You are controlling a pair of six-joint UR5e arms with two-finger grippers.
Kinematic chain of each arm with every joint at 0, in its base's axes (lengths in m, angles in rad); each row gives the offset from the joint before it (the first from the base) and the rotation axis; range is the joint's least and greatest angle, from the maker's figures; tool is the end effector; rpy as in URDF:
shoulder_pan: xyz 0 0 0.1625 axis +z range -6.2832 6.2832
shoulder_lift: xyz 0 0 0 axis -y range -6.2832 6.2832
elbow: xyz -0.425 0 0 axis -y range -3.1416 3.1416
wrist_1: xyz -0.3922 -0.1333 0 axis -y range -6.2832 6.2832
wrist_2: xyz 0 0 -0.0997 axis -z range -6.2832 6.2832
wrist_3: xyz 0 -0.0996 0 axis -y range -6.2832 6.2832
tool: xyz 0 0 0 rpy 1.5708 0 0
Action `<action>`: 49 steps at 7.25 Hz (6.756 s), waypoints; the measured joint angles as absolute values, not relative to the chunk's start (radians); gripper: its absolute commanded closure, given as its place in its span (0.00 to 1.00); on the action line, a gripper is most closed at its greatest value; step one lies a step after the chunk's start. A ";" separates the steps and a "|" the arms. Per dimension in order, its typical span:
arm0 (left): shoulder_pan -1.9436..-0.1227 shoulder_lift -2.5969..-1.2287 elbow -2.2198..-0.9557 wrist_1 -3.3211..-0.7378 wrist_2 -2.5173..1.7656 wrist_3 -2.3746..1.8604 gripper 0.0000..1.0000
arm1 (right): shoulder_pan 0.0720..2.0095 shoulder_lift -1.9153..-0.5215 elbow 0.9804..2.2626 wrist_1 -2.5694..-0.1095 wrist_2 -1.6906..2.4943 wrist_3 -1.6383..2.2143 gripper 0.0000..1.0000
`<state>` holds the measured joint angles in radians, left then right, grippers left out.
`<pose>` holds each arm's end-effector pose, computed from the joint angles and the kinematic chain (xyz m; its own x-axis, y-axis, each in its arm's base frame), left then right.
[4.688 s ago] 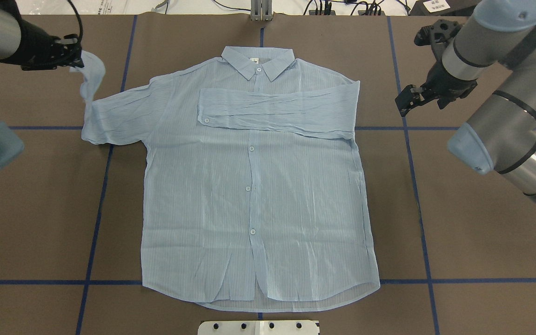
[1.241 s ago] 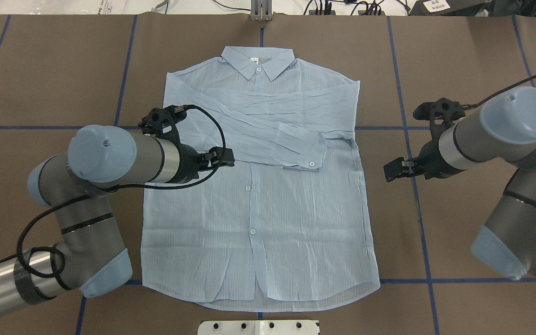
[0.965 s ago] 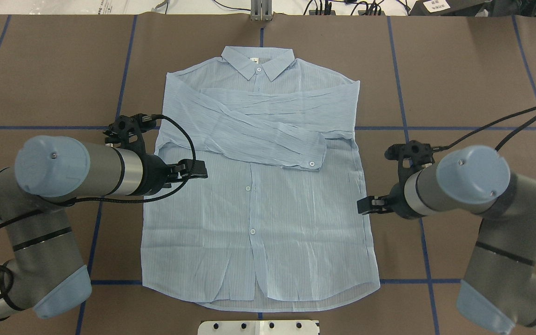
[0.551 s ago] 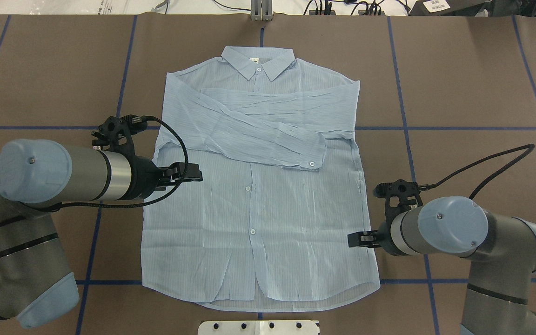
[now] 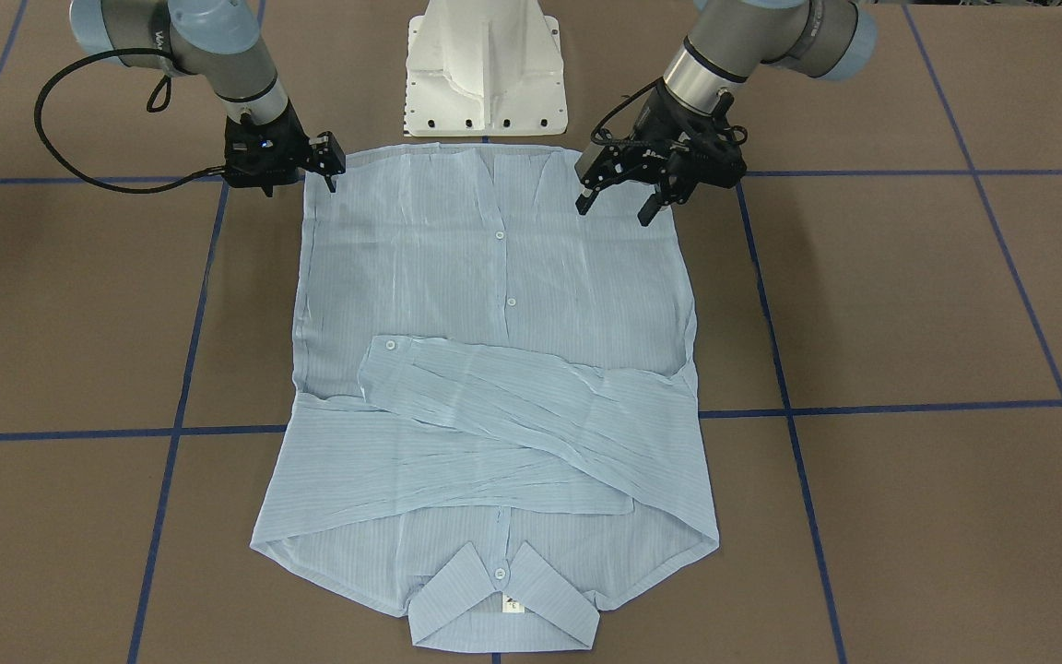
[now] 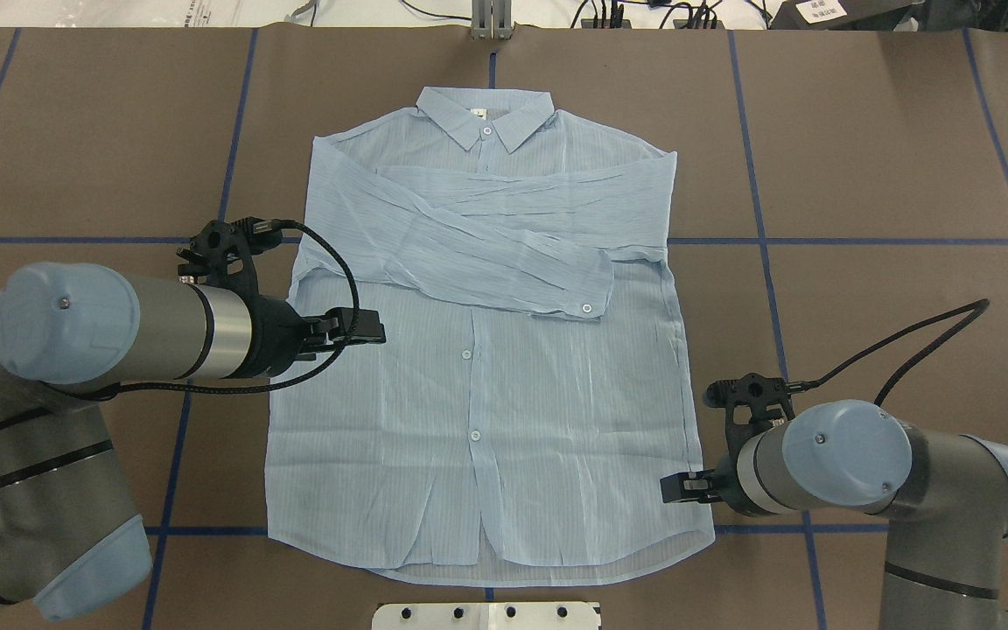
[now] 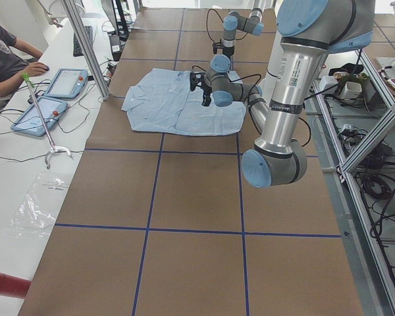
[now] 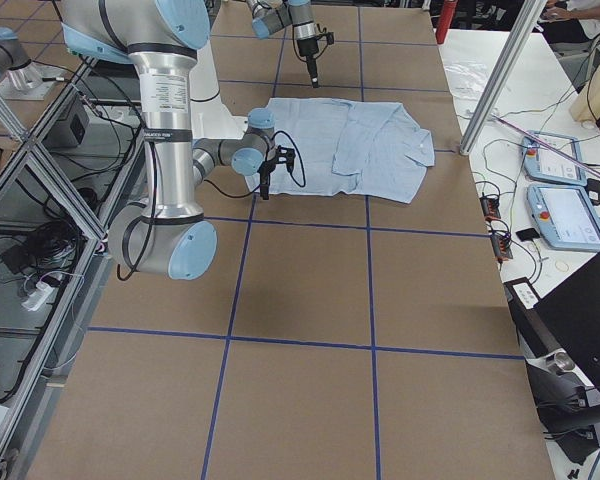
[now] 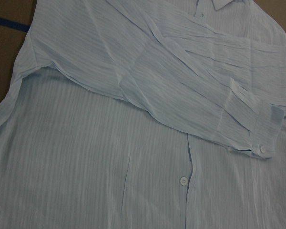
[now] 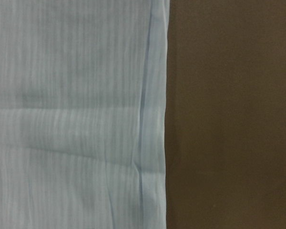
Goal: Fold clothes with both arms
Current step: 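Move the left gripper to the shirt side while the right gripper lowers, then grasp both side edges near the hem with the left and right grippers, then lift the hem with both grippers and fold it up toward the collar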
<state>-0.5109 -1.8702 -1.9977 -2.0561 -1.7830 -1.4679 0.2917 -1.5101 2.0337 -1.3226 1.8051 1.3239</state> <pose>0.4203 -0.3644 0.2490 0.3364 -0.0735 -0.9388 0.2729 0.9618 0.0225 -0.4515 -0.2506 0.3905 0.6960 -0.0392 0.7169 0.0469 0.9989 0.0091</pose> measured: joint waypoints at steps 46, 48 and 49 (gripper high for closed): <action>-0.764 -1.916 -1.904 -1.877 -1.976 -1.340 1.00 | 0.701 -1.262 1.988 -1.319 1.968 1.369 1.00; -0.804 -1.979 -1.814 -1.882 -1.978 -1.312 1.00 | 0.775 -1.195 1.899 -1.319 1.981 1.338 1.00; -0.810 -2.009 -1.780 -1.883 -1.978 -1.308 1.00 | 0.806 -1.157 1.853 -1.319 1.989 1.329 1.00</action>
<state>-0.8104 -2.0095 -1.7796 -1.8828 -1.9778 -1.3078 0.8058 -1.1567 1.8528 -1.3192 1.9887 1.3293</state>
